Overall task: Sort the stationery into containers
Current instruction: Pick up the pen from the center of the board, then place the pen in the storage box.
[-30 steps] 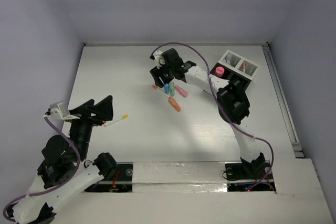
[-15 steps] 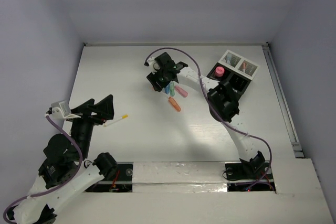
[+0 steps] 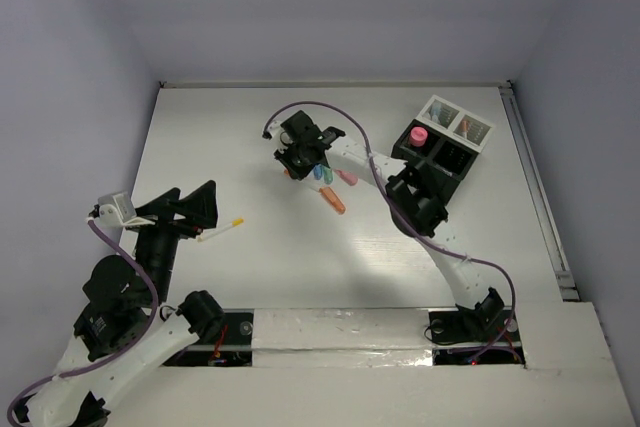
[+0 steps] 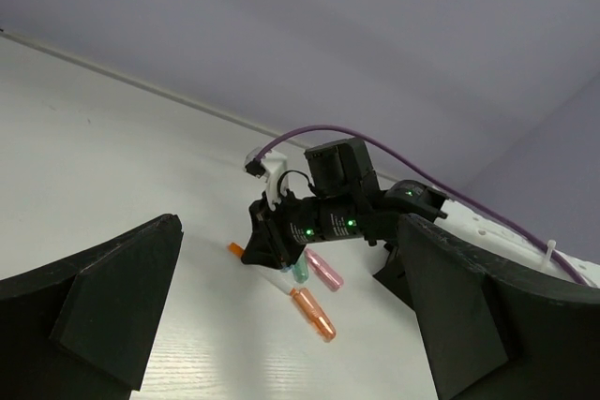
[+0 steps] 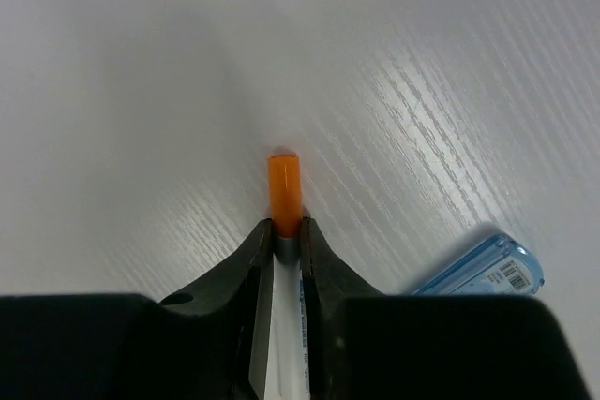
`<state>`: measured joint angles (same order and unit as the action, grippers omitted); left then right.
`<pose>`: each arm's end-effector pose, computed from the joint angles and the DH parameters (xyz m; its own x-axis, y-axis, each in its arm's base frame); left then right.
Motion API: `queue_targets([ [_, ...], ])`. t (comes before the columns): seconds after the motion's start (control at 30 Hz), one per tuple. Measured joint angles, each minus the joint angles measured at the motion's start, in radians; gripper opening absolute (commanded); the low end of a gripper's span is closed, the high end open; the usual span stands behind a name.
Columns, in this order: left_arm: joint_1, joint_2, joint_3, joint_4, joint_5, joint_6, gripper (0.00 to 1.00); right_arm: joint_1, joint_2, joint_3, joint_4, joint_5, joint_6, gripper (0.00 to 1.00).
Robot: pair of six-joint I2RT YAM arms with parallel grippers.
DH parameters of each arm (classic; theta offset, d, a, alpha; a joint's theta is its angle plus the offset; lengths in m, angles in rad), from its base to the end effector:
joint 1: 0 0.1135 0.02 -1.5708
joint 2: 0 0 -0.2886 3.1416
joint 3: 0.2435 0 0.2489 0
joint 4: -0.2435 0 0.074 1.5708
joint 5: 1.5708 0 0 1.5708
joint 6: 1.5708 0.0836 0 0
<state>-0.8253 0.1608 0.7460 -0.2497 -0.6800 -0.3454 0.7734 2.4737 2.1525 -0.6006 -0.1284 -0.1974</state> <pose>0.0621 0.0102 0.3889 0.1531 -0.5539 -0.8184 0.2342 0.8249 -0.5145 0.4144 0.4195 0.1479 -0.4123 -0.6743 -0.6127 -0.8455 0.5337 -0.0185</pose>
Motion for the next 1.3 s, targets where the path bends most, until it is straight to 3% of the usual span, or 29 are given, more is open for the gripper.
queue_targets([
  [0.2, 0.010, 0.000, 0.000, 0.000, 0.010, 0.000, 0.99, 0.004, 0.000, -0.001, 0.021, 0.000, 0.012, 0.07],
  [0.4, 0.010, 0.000, 0.000, 0.003, 0.016, 0.000, 0.99, 0.029, -0.012, -0.029, 0.176, 0.072, 0.022, 0.03],
  [0.5, 0.010, 0.000, 0.000, 0.007, 0.019, 0.000, 0.99, 0.035, -0.079, -0.119, 0.305, 0.120, 0.035, 0.04],
  [0.67, 0.010, 0.000, 0.000, 0.012, 0.028, 0.000, 0.99, 0.006, -0.347, -0.391, 0.554, 0.214, 0.062, 0.04],
  [0.8, 0.010, 0.000, 0.000, 0.022, 0.049, 0.000, 0.99, -0.127, -0.618, -0.605, 0.771, 0.315, 0.114, 0.04],
  [0.97, 0.018, 0.000, 0.000, 0.029, 0.082, 0.005, 0.99, -0.470, -0.857, -0.809, 0.969, 0.468, 0.248, 0.05],
  [1.1, 0.023, 0.000, -0.001, 0.034, 0.106, 0.008, 0.99, -0.667, -0.916, -0.958, 1.087, 0.597, 0.292, 0.06],
  [1.3, 0.023, 0.000, -0.003, 0.042, 0.134, 0.009, 0.99, -0.722, -0.869, -1.065, 1.164, 0.667, 0.242, 0.06],
])
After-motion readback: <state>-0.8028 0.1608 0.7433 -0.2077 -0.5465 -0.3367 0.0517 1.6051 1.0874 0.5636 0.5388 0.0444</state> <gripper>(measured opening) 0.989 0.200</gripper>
